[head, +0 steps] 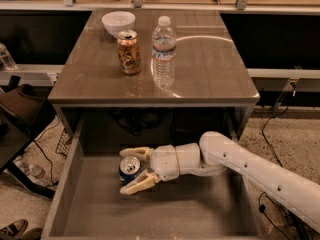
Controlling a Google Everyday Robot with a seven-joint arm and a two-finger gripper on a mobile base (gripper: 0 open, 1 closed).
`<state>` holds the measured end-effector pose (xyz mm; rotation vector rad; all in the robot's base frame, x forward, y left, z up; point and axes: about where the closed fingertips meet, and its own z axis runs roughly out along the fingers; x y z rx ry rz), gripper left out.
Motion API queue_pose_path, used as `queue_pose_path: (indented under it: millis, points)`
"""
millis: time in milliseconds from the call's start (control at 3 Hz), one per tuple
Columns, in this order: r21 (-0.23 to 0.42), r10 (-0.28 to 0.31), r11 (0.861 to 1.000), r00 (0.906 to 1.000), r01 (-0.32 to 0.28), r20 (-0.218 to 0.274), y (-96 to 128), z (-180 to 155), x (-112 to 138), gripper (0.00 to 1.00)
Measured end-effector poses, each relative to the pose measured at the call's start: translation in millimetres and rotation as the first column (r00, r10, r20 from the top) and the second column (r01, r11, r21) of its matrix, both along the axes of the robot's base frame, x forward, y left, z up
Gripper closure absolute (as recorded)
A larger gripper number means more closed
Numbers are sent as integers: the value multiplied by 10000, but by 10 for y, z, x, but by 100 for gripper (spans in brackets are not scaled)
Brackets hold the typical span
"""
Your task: Place pepsi can into top drawer
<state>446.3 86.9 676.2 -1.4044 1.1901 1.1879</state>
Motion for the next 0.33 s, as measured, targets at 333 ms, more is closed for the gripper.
queue_pose_path:
  millis: [333]
  points:
    - [3,16,10000,10000,-16,0,7,1,-4,0]
